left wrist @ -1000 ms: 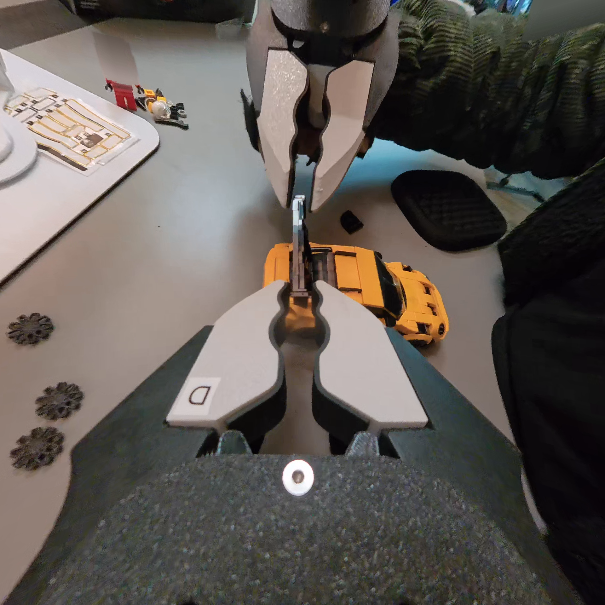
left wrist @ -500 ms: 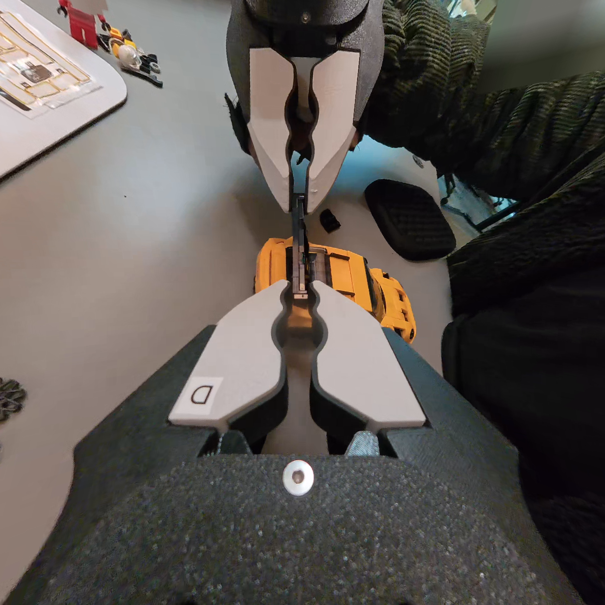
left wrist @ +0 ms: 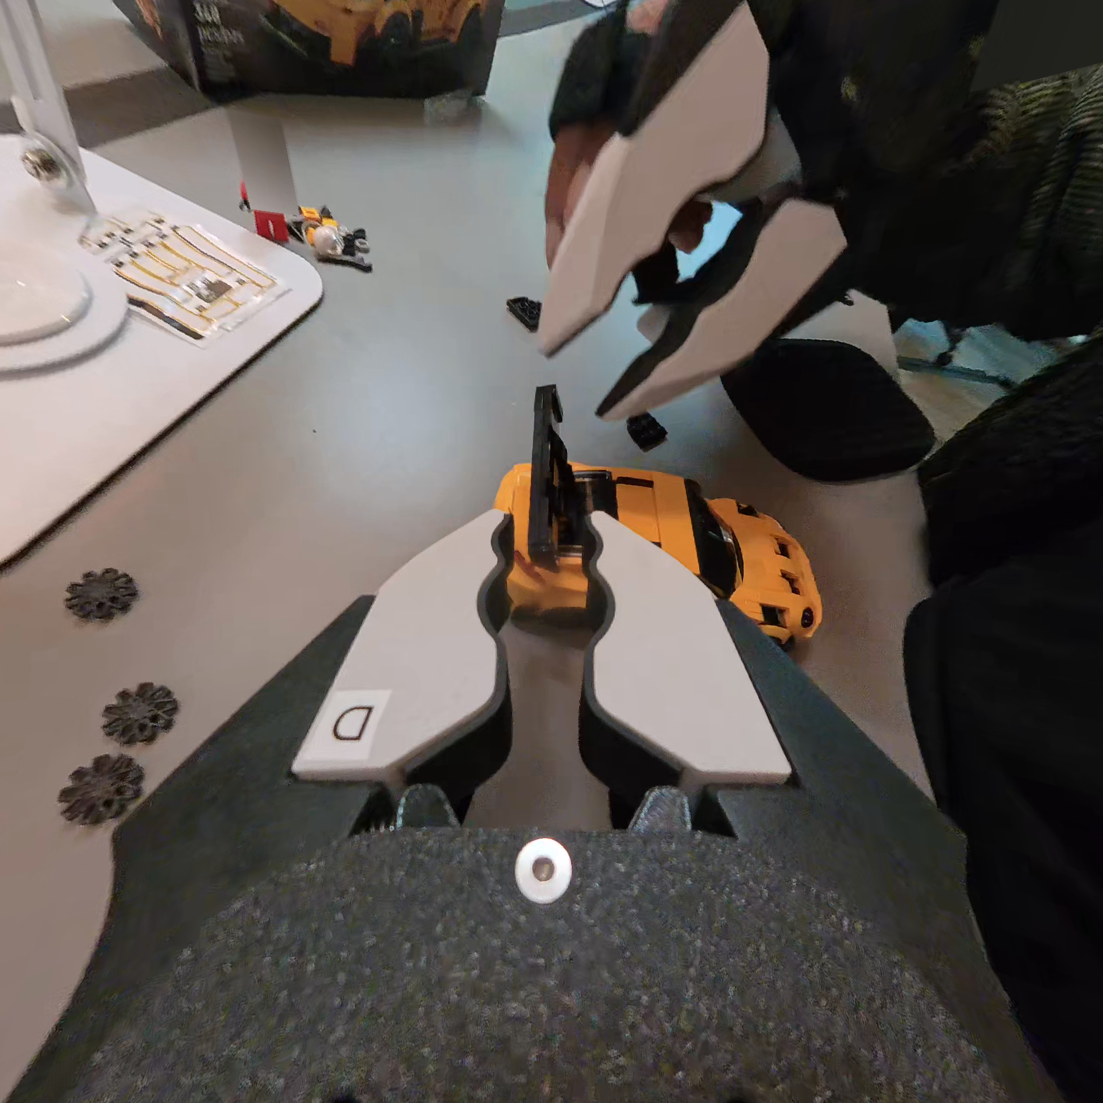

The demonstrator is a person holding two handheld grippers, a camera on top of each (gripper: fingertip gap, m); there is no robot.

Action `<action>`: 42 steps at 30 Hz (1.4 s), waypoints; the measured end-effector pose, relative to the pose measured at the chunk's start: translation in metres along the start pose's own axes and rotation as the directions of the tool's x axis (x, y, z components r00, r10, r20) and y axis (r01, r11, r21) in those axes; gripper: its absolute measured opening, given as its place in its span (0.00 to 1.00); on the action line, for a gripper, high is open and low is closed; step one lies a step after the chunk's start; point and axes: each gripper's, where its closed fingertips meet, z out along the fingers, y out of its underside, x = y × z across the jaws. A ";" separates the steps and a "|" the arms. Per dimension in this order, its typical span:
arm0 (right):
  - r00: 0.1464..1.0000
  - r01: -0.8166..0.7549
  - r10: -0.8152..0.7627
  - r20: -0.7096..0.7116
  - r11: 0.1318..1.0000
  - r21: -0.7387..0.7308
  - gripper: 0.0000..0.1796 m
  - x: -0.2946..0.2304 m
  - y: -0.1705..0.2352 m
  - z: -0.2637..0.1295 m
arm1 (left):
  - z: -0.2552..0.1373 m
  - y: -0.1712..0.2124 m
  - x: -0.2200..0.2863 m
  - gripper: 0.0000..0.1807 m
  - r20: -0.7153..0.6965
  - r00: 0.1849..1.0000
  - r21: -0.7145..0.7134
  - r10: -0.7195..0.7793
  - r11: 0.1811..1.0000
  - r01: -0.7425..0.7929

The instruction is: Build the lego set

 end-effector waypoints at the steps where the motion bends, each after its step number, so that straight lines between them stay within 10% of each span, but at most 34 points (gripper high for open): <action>1: 0.999 0.040 -0.040 -0.013 0.999 -0.036 0.14 -0.004 -0.001 0.004 | -0.001 -0.001 -0.001 0.11 0.022 1.000 0.005 0.017 1.000 -0.017; 19: 0.940 0.339 -0.328 0.090 0.890 -0.304 0.10 -0.008 0.008 0.039 | -0.035 -0.007 0.002 0.11 0.194 0.973 0.092 0.129 0.984 -0.149; 42: 0.809 0.121 0.093 0.580 0.940 -0.319 0.10 -0.019 0.015 0.039 | -0.038 -0.004 0.006 0.11 0.186 0.971 0.092 0.148 0.982 -0.168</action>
